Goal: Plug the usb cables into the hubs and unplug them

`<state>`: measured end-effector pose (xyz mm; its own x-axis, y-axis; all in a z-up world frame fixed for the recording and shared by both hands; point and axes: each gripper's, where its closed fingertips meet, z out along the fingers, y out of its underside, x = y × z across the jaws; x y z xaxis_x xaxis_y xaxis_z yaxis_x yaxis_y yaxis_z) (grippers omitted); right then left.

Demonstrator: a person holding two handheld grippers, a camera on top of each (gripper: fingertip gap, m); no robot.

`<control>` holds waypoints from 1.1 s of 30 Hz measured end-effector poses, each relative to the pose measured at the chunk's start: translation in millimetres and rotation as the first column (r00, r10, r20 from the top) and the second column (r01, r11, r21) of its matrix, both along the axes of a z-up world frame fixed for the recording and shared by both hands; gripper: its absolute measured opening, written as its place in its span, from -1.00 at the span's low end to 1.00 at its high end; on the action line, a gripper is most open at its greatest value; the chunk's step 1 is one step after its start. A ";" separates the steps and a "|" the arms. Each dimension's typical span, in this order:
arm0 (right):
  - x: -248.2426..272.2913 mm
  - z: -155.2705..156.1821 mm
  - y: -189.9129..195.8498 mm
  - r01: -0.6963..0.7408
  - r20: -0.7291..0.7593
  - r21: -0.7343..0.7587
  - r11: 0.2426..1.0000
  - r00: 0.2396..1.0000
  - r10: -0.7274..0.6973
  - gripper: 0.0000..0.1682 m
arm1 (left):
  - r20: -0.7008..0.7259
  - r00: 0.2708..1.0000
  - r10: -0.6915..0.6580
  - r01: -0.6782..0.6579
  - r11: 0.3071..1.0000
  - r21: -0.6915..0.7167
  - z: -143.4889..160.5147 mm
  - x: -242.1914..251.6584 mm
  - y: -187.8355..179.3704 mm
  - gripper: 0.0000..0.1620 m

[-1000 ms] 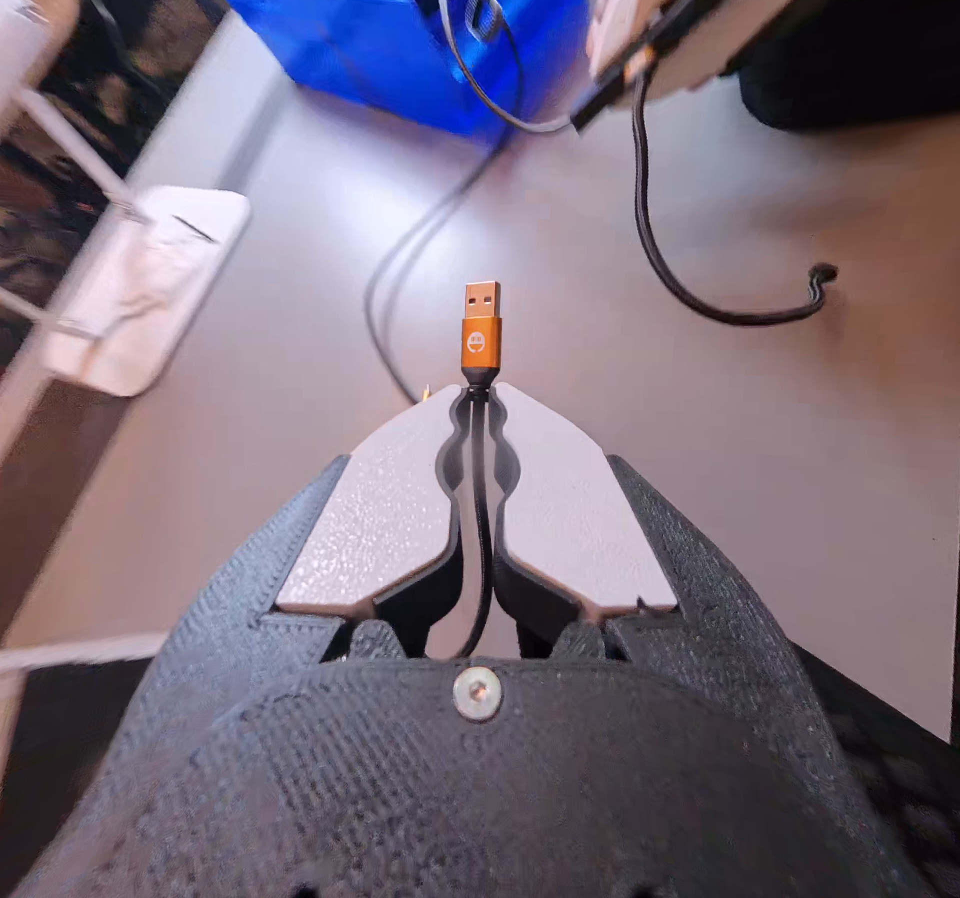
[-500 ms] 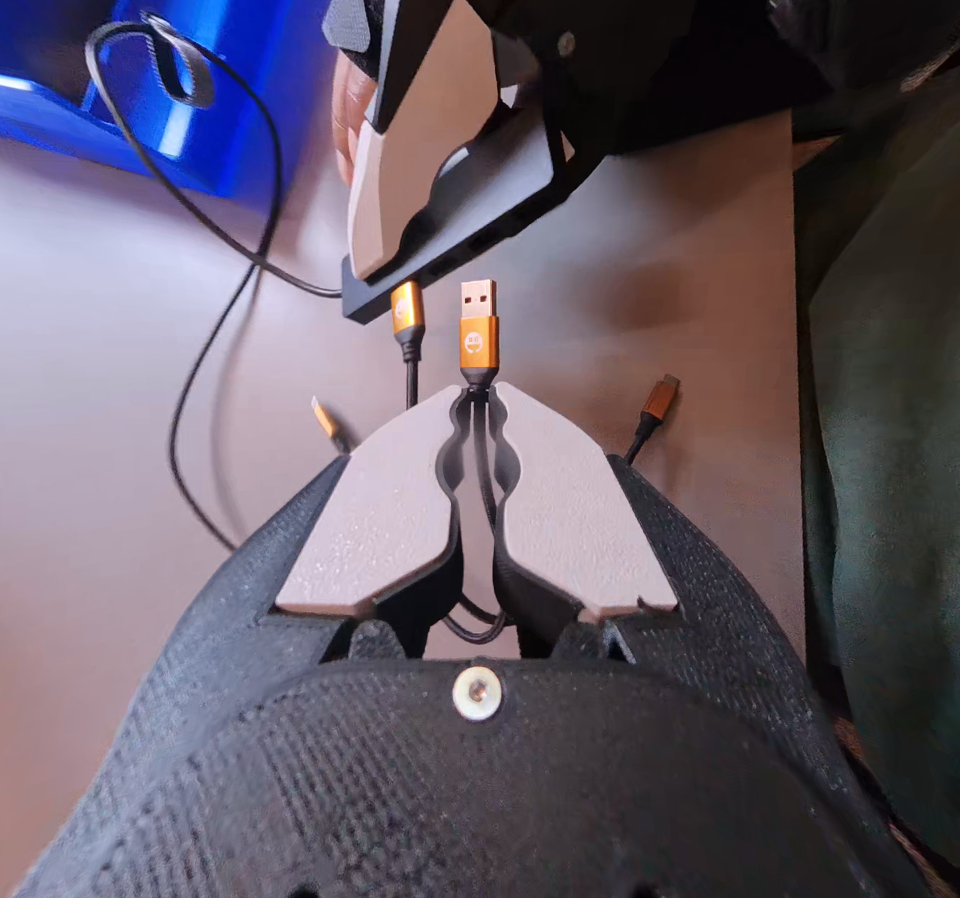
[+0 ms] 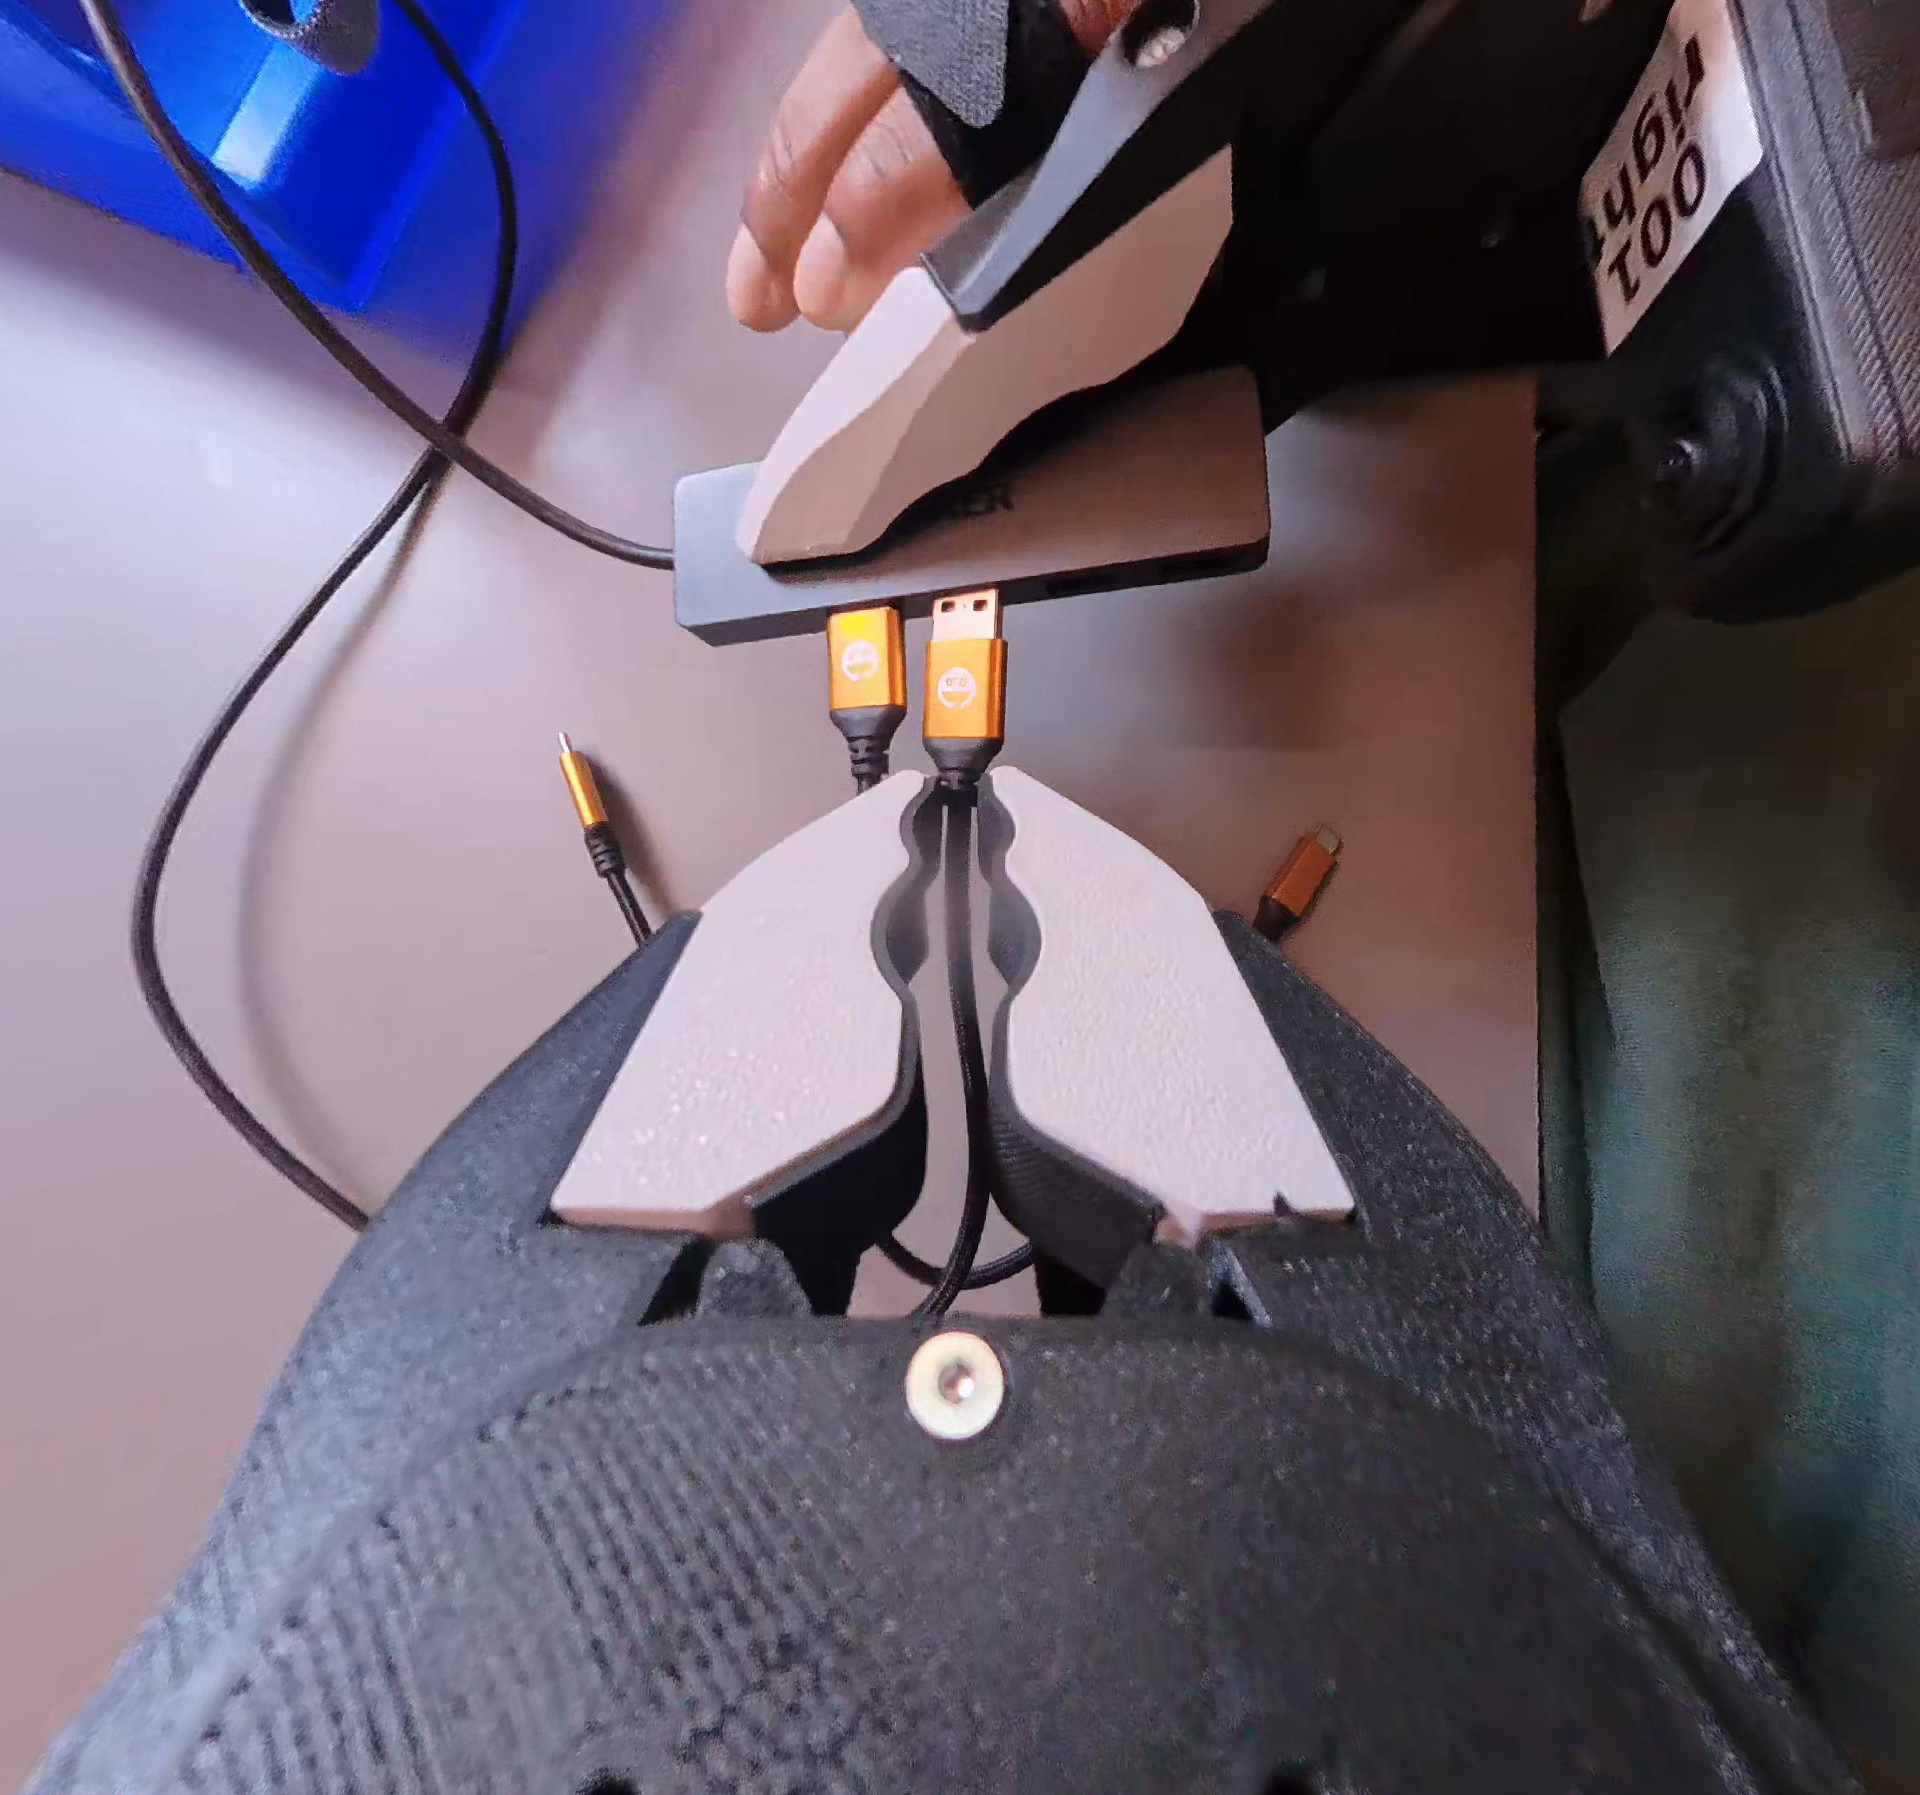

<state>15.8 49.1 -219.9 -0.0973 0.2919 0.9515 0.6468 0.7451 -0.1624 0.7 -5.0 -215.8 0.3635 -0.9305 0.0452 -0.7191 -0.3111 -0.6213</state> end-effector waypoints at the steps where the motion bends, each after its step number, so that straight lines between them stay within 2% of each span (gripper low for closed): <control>1: 0.0 0.1 0.6 0.007 0.000 0.006 1.000 1.000 -0.007 -0.86 | 0.017 1.000 0.004 -0.004 1.000 -0.007 -0.2 0.0 0.6 -0.92; 10: -2.1 -9.6 3.0 0.051 0.044 0.024 0.998 0.998 -0.052 -0.87 | 0.122 0.992 0.021 -0.011 0.996 -0.083 -1.1 5.0 5.1 -0.93; 13: -2.7 -12.1 5.2 0.064 0.049 0.019 0.998 0.997 -0.065 -0.87 | 0.054 0.998 0.009 -0.007 0.999 -0.048 -12.4 5.7 5.2 -0.93; 15: -2.4 -14.4 7.3 0.068 0.061 0.030 0.997 0.996 -0.070 -0.86 | 0.062 0.998 0.017 -0.014 0.999 -0.042 -14.9 5.6 7.6 -0.93; 20: -4.4 9.2 8.2 0.052 -0.052 -0.008 0.999 0.997 -0.052 -0.85 | 0.190 0.982 -0.006 -0.017 0.993 0.117 16.4 2.2 8.9 -0.90; 24: -3.3 13.7 4.1 0.035 -0.064 0.051 0.998 0.997 -0.032 -0.86 | 0.179 0.984 0.006 -0.041 0.980 0.195 34.1 -18.0 3.4 -0.57; 27: -1.6 16.3 3.8 0.022 -0.074 0.091 0.996 0.997 -0.015 -0.86 | 0.107 0.994 0.032 -0.050 0.984 0.169 13.9 -32.6 0.3 -0.35; 28: -2.3 17.4 2.5 0.013 -0.077 0.102 0.995 0.997 -0.005 -0.86 | 0.080 0.996 0.047 -0.059 0.986 0.154 3.5 -35.5 1.9 -0.34; 29: -3.1 17.8 1.5 0.007 -0.074 0.114 0.993 0.997 0.001 -0.86 | 0.083 0.995 0.056 -0.069 0.986 0.153 -2.4 -35.1 4.6 -0.36; 31: -3.9 17.4 0.7 0.004 -0.065 0.139 0.990 0.998 0.005 -0.86 | 0.102 0.994 0.037 -0.047 0.993 0.104 -7.6 -31.5 1.6 -0.71; 33: -3.3 17.6 0.3 0.000 -0.069 0.142 0.990 0.998 0.010 -0.86 | 0.098 0.995 0.020 -0.031 0.993 0.116 -6.6 -32.6 3.4 -0.91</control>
